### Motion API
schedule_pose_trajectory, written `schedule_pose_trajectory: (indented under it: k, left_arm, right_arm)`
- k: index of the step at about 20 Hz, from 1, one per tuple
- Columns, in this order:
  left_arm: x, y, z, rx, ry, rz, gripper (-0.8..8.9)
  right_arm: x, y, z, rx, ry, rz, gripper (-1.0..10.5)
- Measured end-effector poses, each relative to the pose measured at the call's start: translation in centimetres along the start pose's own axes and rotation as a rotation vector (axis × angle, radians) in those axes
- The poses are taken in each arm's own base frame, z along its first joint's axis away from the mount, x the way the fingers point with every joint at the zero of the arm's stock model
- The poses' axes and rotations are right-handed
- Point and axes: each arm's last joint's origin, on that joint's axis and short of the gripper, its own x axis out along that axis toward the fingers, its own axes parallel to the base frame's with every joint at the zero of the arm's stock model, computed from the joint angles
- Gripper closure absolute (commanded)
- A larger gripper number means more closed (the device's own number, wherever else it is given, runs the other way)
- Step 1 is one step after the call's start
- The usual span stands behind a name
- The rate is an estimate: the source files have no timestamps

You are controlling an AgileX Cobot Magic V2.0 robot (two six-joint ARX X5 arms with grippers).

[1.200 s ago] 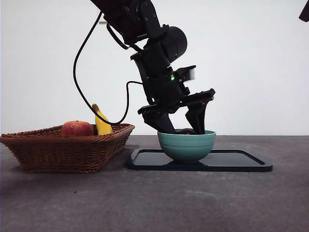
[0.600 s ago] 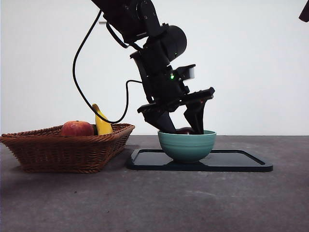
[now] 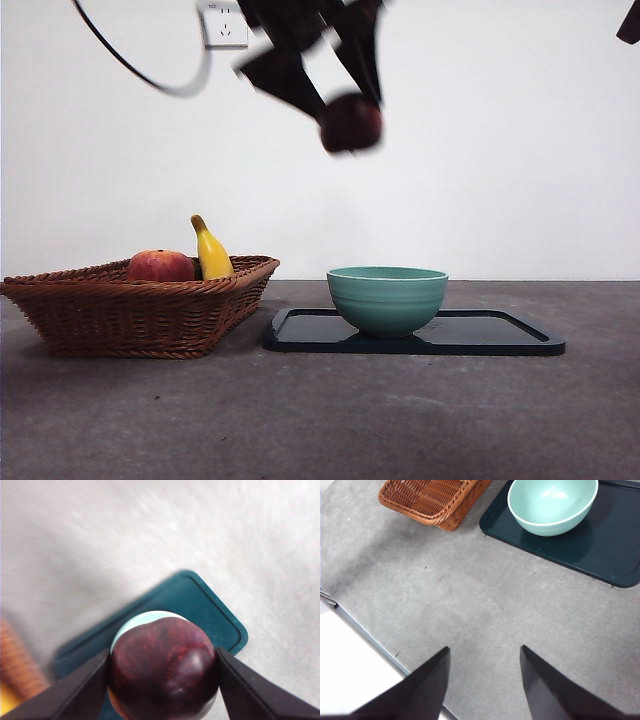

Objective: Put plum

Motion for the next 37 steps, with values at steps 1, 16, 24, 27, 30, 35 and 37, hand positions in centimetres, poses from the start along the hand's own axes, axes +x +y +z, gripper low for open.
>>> schedule_pose_trajectory:
  k: [1,16,24,27,30,35,37]
  left_arm:
    - [-2.2,0.5,0.3,-0.01,-0.025,0.014,5.14]
    - [-12.7,6.2,-4.5,-0.156,0.03,0.194,5.15]
    - [-5.3,8.8,-11.7,-0.17,0.069,0.235,5.15]
    - [-3.4,9.3,-14.0,-0.162,0.042,0.244,5.16]
    - [-2.6,9.7,-15.0,-0.127,0.005,0.257,5.19]
    - [-0.4,11.1,-16.0,-0.119,0.067,0.266,5.38]
    - [0.7,11.4,-16.5,-0.116,0.091,0.264,5.37]
  right_arm:
    - [0.0,0.0,0.0,-0.002,-0.004,0.0,7.2]
    - [0.0,0.0,0.2,-0.01,-0.02,0.001,7.2]
    - [0.0,0.0,0.3,-0.013,-0.025,0.002,7.2]
    - [0.0,0.0,0.3,-0.013,-0.025,0.002,7.2]
    - [0.0,0.0,0.3,-0.013,-0.025,0.002,7.2]
    - [0.0,0.0,0.3,-0.013,-0.025,0.002,7.2]
    - [0.0,0.0,0.3,-0.012,-0.025,0.002,7.2]
